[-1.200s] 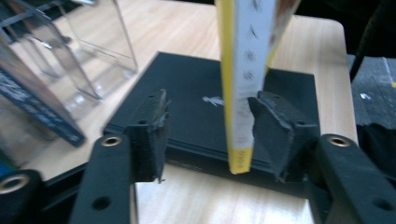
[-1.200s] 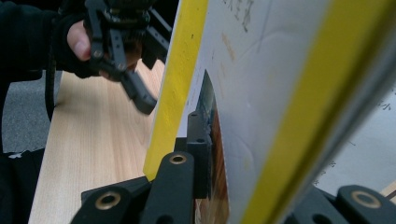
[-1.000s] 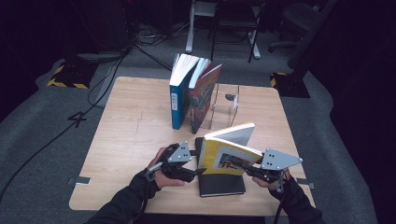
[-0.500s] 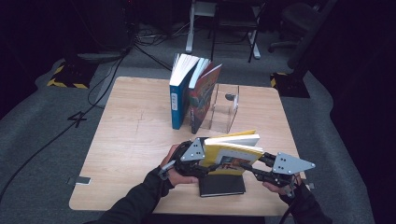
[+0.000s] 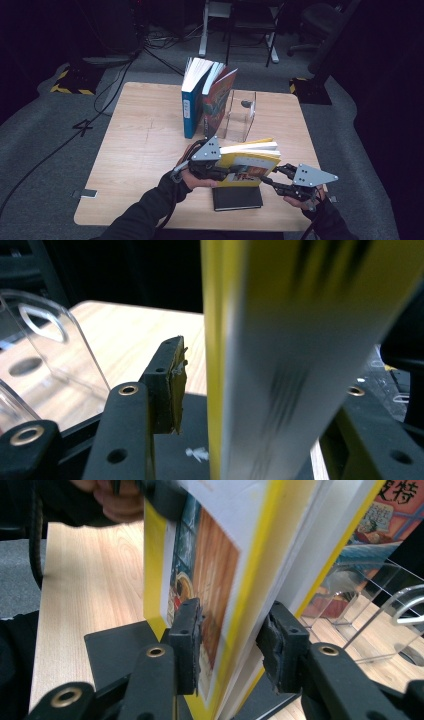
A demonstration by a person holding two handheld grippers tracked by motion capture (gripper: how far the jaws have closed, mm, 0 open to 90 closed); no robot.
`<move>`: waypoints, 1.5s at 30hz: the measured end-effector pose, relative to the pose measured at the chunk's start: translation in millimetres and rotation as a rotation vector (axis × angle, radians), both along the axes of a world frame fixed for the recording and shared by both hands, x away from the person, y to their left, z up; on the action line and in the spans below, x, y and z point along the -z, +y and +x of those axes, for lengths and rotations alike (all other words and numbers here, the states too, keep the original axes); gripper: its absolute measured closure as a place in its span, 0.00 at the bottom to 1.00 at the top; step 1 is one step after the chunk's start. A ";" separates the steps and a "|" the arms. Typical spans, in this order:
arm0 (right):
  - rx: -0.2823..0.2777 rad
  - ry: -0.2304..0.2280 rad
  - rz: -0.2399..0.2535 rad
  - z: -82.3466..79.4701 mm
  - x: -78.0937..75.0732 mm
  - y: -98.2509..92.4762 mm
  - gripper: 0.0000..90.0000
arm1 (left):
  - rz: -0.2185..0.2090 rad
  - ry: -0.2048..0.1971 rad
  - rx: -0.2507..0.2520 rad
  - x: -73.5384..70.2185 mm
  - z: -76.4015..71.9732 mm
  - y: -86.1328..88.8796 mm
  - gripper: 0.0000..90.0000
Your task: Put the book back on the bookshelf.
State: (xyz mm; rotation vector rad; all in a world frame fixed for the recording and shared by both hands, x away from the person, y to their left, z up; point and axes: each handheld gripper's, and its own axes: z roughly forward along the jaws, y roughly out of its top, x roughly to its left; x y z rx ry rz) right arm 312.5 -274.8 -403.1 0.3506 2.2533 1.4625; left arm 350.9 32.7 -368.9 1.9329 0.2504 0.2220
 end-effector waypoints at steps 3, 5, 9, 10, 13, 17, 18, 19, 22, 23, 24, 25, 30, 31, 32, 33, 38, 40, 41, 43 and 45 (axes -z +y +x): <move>0.010 0.004 -0.004 0.8 1.2 -1.8 0.65 | 0.003 -0.011 0.004 -10.5 1.3 -3.0 0.60; 0.016 0.008 -0.007 1.2 2.3 -2.9 0.62 | 0.010 -0.023 0.011 -16.2 1.8 -5.4 0.60; 0.038 0.027 -0.009 3.0 5.8 -5.7 0.54 | 0.032 -0.023 0.012 -23.7 4.5 -11.8 0.62; 0.047 0.037 -0.011 3.4 6.5 -6.2 0.51 | 0.039 -0.020 0.021 -24.1 5.7 -13.2 0.65; 0.064 0.049 -0.015 4.7 8.7 -7.2 0.46 | 0.042 -0.025 0.023 -23.9 7.5 -14.7 0.70; 0.088 0.065 -0.033 7.6 13.6 -10.0 0.41 | 0.039 -0.004 0.014 -22.3 12.2 -13.4 0.77; 0.099 0.068 -0.040 8.5 15.2 -10.9 0.41 | 0.043 0.003 0.011 -22.3 13.3 -13.2 0.78; 0.106 0.075 -0.044 9.2 16.3 -11.5 0.41 | 0.043 0.011 0.003 -22.4 13.7 -13.3 0.79; 0.111 0.083 -0.051 11.0 18.3 -12.9 0.41 | 0.086 0.060 -0.038 -26.1 15.3 -14.4 0.80; 0.113 0.089 -0.051 11.2 18.9 -13.0 0.41 | 0.094 0.054 -0.030 -27.0 14.8 -14.6 0.80; 0.110 0.095 -0.055 11.4 19.7 -12.7 0.41 | 0.092 0.037 -0.018 -26.6 13.9 -14.9 0.81; 0.109 0.098 -0.059 11.4 20.5 -12.2 0.41 | 0.085 0.038 -0.012 -26.0 12.8 -15.1 0.81; 0.103 0.112 -0.078 12.5 24.4 -9.9 0.41 | 0.066 0.042 -0.039 -24.9 15.9 -13.0 0.82; 0.104 0.111 -0.080 12.8 24.8 -9.5 0.42 | 0.065 0.045 -0.057 -25.5 16.7 -12.9 0.82; 0.106 0.111 -0.081 13.0 24.7 -9.1 0.42 | 0.061 0.036 -0.073 -26.5 17.8 -12.3 0.83; 0.108 0.110 -0.081 12.9 24.5 -8.9 0.42 | 0.056 0.024 -0.091 -27.9 18.9 -11.4 0.83; 0.108 0.116 -0.076 14.2 25.1 -10.2 0.42 | 0.049 -0.010 -0.211 -35.7 32.1 -0.5 0.83; 0.118 0.124 -0.072 15.7 26.1 -10.6 0.42 | 0.025 -0.002 -0.252 -38.5 38.4 6.7 0.83; 0.118 0.125 -0.074 16.2 26.7 -10.5 0.42 | 0.019 -0.010 -0.271 -40.0 40.9 9.6 0.83; 0.116 0.127 -0.081 16.2 27.7 -9.9 0.42 | 0.010 -0.014 -0.314 -43.6 45.6 15.2 0.83; 0.117 0.134 -0.082 16.4 28.8 -9.1 0.42 | -0.003 -0.027 -0.362 -47.4 50.8 22.0 0.83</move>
